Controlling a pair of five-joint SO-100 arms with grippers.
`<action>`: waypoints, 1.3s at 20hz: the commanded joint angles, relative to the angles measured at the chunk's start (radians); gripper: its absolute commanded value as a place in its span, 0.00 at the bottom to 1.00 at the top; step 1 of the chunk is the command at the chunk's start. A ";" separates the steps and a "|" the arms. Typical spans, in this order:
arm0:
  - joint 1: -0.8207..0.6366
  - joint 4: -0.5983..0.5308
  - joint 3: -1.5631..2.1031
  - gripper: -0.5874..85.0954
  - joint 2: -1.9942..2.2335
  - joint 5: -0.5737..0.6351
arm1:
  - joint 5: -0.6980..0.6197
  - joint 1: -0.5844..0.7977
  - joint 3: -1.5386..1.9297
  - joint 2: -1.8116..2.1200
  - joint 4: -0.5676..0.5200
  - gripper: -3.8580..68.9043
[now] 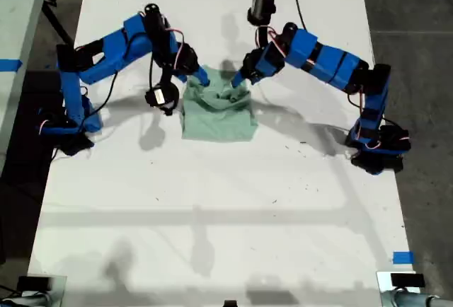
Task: Fold t-shirt
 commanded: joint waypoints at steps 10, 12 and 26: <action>-0.213 -0.117 0.336 0.38 0.586 0.026 | -0.081 0.377 0.592 0.897 0.089 0.36; -0.173 -0.212 0.574 0.35 0.764 -0.002 | -0.026 0.356 0.787 1.094 0.066 0.35; 0.120 -0.568 2.155 0.01 2.241 -0.453 | 0.589 0.048 2.000 2.198 -0.133 0.04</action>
